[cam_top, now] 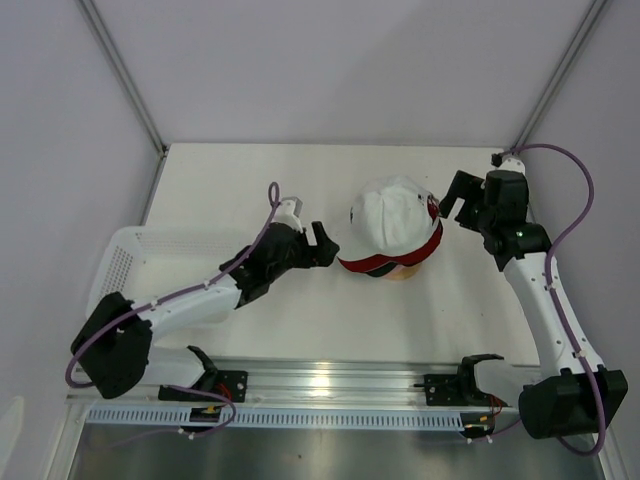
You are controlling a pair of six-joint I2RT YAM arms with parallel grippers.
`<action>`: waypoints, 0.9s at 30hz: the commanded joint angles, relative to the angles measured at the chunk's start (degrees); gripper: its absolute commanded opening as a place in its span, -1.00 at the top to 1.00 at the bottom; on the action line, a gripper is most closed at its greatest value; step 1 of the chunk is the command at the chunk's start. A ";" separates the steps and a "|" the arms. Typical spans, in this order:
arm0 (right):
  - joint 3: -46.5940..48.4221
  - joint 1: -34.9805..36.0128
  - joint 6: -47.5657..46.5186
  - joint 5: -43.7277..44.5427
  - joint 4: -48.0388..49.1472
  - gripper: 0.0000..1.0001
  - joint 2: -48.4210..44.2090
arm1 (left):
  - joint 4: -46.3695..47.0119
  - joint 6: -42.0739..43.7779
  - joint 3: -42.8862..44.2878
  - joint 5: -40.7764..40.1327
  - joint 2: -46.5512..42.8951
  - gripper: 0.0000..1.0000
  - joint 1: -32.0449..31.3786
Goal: Stack the hats
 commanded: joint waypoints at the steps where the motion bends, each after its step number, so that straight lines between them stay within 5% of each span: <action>1: 2.80 -0.86 -0.02 -0.46 -3.73 -0.99 -0.90 | -5.80 7.15 3.06 2.63 -6.02 -0.92 3.40; 7: 3.43 -1.38 -0.90 2.79 -5.41 -0.99 -1.16 | -3.17 11.89 3.85 8.18 -11.74 -0.94 6.84; 15: -4.92 -1.56 -2.04 -2.83 3.29 -0.81 -3.45 | -3.17 13.22 8.50 13.71 -8.32 -0.95 7.01; 27: -3.96 -1.65 0.16 -4.85 8.65 -0.51 -4.77 | -3.96 12.87 9.30 14.16 -5.77 -0.96 6.92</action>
